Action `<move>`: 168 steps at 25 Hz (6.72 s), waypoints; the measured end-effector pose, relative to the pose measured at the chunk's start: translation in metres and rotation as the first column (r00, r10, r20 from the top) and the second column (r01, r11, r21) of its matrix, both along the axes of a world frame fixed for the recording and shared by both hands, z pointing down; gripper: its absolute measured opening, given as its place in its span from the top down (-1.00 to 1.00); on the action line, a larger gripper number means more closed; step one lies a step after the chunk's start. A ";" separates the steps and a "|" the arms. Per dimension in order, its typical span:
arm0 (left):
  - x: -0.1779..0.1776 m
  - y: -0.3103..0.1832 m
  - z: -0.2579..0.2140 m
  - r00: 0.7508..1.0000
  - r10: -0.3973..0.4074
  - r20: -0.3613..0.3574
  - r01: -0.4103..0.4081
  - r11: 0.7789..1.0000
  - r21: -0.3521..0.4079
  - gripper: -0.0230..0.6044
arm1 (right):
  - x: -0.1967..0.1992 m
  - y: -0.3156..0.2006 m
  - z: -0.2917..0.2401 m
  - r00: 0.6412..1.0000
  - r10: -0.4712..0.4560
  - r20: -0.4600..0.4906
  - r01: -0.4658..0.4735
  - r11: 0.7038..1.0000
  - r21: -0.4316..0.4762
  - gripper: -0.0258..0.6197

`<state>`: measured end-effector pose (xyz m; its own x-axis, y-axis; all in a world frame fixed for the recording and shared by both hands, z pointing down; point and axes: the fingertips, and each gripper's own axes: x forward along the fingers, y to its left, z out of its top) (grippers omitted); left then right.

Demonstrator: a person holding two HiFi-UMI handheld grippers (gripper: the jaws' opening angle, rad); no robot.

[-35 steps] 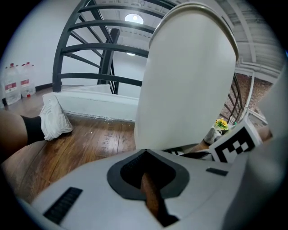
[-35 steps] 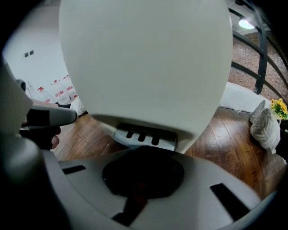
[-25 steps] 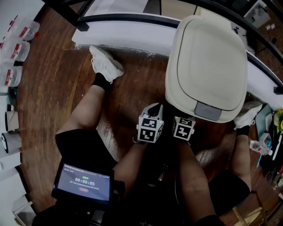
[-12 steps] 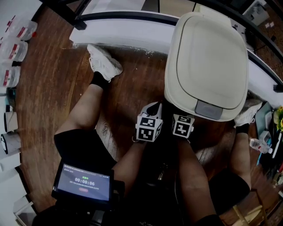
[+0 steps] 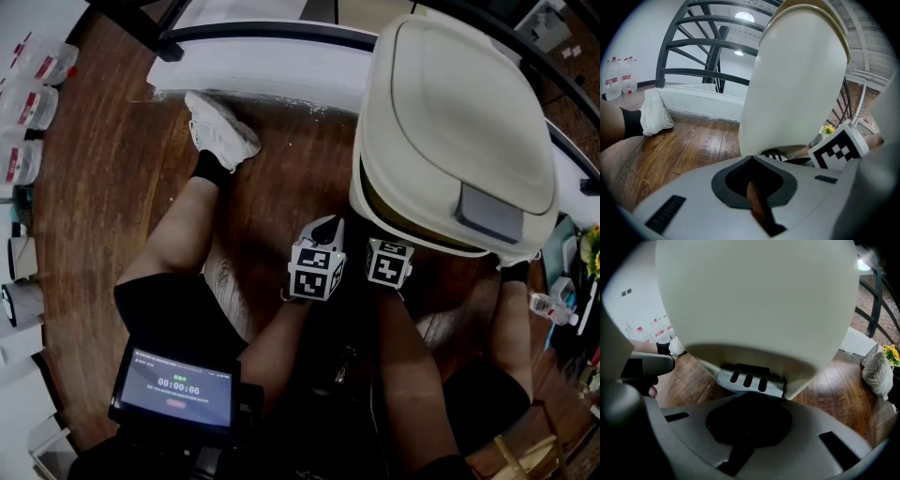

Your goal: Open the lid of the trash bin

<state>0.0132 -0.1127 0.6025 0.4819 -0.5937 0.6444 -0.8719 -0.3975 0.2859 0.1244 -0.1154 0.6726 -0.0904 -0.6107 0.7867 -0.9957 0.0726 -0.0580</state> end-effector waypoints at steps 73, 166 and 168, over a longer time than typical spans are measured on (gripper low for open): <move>0.004 0.009 0.009 1.000 0.020 0.022 -0.020 1.000 -0.014 0.93 | 0.003 0.001 0.012 1.000 0.006 0.017 -0.005 0.999 -0.045 0.91; 0.007 0.013 0.013 0.999 0.040 0.004 -0.040 0.999 -0.028 0.93 | 0.000 0.003 0.002 1.000 0.010 0.019 -0.009 0.998 -0.057 0.91; 0.007 0.012 0.013 0.999 0.036 0.003 -0.036 0.999 -0.028 0.93 | 0.001 0.001 0.002 1.000 0.011 0.018 -0.010 0.998 -0.056 0.91</move>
<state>0.0199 -0.1011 0.6153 0.5006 -0.5577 0.6621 -0.8581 -0.4205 0.2946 0.1251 -0.1139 0.6748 -0.0992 -0.5671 0.8177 -0.9951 0.0587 -0.0800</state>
